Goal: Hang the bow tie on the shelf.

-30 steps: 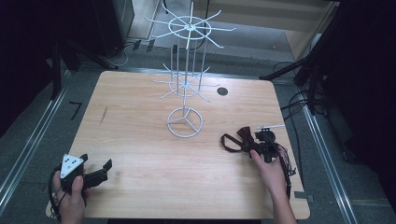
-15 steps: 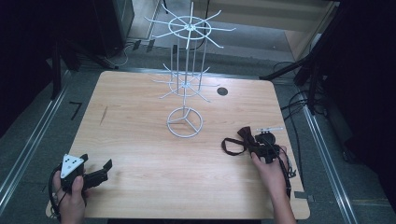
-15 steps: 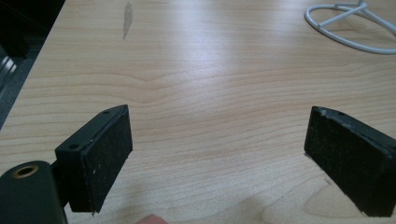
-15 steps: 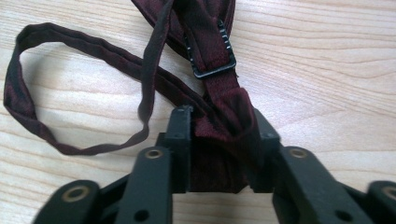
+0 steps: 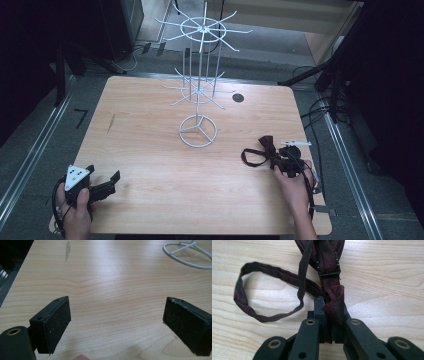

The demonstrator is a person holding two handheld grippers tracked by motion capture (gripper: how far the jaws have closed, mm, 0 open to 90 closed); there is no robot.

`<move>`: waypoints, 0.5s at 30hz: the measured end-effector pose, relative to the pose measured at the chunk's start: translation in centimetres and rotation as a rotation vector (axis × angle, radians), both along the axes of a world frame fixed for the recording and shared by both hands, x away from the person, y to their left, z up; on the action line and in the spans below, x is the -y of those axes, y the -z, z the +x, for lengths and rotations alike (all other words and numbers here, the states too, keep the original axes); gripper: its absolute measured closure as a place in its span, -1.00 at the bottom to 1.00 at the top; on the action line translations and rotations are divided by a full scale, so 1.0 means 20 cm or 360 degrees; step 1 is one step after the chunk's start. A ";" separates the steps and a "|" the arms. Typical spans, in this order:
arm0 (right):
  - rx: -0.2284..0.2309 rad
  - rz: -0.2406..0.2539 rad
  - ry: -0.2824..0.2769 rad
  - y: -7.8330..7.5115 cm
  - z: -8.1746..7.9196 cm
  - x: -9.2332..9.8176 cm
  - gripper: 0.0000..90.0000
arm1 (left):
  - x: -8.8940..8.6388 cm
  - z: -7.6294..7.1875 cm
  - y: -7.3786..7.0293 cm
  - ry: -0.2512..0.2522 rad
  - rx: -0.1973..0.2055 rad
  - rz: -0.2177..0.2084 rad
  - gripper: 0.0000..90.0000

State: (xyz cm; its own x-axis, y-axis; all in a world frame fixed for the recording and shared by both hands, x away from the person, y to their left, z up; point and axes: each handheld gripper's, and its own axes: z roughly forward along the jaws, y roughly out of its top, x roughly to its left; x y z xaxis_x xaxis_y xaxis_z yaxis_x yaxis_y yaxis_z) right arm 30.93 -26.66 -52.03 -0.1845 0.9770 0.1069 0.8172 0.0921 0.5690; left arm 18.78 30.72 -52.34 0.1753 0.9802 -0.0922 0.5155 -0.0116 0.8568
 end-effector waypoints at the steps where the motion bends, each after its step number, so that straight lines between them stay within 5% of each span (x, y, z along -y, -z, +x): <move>1: 0.0036 0.0022 0.0007 -0.01 -0.01 0.01 0.92 | 0.00 0.00 0.00 -0.0001 0.0001 -0.0001 -0.81; 15: 0.0262 0.0247 -0.0001 -0.11 -0.08 0.00 0.92 | 0.00 0.00 0.00 0.0000 -0.0002 -0.0005 -0.81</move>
State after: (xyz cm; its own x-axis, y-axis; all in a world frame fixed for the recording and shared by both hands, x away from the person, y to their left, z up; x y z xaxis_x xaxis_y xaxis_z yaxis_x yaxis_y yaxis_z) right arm 29.39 -26.61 -49.75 -0.2123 0.9511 0.2243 0.7123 -0.0065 0.7019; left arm 18.76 30.79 -52.32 0.1754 0.9799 -0.0954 0.5164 -0.0091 0.8563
